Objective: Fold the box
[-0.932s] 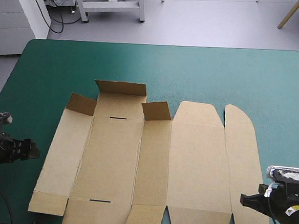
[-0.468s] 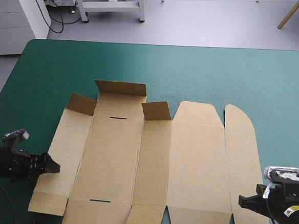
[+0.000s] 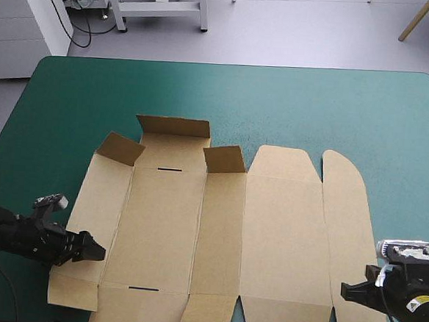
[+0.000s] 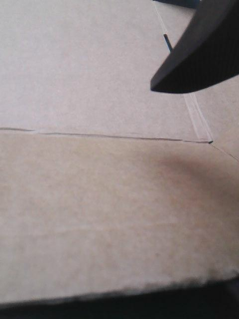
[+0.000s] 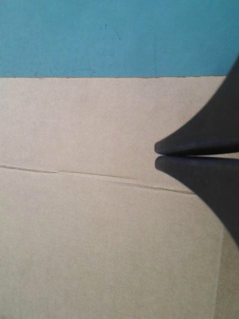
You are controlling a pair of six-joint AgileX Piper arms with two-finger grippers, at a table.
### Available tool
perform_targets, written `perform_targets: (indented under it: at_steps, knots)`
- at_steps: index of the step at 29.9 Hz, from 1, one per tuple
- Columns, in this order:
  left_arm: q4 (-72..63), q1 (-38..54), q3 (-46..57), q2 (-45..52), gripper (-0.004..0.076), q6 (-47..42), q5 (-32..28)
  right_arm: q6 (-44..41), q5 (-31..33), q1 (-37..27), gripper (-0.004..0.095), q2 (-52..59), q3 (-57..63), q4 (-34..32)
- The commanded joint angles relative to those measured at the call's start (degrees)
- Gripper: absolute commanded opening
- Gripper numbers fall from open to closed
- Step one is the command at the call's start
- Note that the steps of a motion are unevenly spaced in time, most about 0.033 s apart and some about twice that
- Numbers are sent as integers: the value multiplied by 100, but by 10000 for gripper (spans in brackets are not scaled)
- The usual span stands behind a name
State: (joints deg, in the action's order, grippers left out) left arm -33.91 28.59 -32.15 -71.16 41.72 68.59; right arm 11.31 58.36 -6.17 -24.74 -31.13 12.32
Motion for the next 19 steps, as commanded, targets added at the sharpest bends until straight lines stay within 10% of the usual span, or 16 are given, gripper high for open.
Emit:
perform_targets:
  at_steps: [1,7,14,19]
  knots:
    - [-269,-109,-95,110,506,32,593,44,-303,19,-19,-33,-137,73]
    - [-269,-109,-95,110,402,32,593,44,-303,19,-19,-33,-137,73]
    - [-234,-109,-95,110,10,43,593,44,-303,19,-19,-33,-137,73]
    - [-207,-109,-130,110,-10,14,593,44,-303,19,-19,-33,-137,73]
